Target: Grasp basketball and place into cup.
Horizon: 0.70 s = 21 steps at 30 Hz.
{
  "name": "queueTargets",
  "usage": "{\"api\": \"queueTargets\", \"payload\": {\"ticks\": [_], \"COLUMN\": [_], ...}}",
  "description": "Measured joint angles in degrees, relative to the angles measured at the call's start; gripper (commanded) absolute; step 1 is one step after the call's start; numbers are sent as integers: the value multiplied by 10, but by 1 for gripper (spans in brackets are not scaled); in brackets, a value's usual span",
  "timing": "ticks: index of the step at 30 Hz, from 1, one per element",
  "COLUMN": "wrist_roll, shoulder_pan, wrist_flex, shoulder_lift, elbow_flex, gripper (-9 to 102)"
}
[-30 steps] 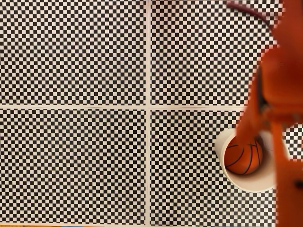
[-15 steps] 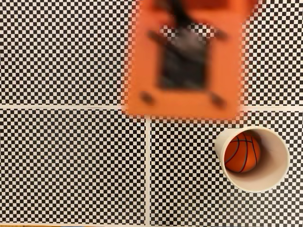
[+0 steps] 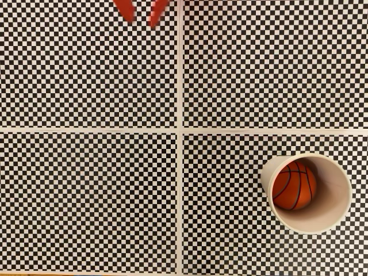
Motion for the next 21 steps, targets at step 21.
{"api": "queueTargets", "payload": {"ticks": [21], "wrist_roll": [49], "shoulder_pan": [-88], "wrist_flex": [-369], "shoulder_lift": [366], "elbow_flex": [458], "gripper": [0]}}
